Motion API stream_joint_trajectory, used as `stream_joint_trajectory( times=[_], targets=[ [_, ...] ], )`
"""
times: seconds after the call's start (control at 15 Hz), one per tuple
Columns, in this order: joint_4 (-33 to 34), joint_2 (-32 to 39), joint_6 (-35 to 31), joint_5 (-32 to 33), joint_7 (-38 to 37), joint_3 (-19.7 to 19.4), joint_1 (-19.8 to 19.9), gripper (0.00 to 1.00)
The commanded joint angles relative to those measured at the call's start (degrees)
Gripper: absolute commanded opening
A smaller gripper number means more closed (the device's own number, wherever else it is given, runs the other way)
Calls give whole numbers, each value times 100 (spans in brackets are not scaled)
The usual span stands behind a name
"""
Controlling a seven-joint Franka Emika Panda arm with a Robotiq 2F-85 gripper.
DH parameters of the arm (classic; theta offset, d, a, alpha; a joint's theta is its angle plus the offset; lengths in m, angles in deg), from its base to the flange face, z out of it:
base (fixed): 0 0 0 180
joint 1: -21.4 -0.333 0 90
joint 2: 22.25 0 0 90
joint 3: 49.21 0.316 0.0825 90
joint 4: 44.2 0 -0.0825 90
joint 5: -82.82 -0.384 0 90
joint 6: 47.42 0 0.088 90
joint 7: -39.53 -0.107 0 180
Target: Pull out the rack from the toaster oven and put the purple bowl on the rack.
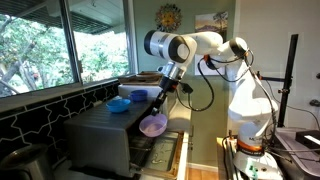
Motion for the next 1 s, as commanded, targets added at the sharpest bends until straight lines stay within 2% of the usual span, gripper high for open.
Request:
stream_joint_trajectory(
  times=[0.0, 0.2, 0.4, 0.73, 0.93],
  targets=[
    [-440, 318, -412, 492, -352, 232, 140, 1],
    [-781, 179, -334, 777, -1073, 227, 320, 1],
    [-1178, -62, -263, 1075, -2211, 174, 494, 1],
    [-1592, -61, -298, 1695, -4195, 453, 756, 1],
    [-1752, -30, -477, 2038, -5175, 499, 736, 1]
  ],
)
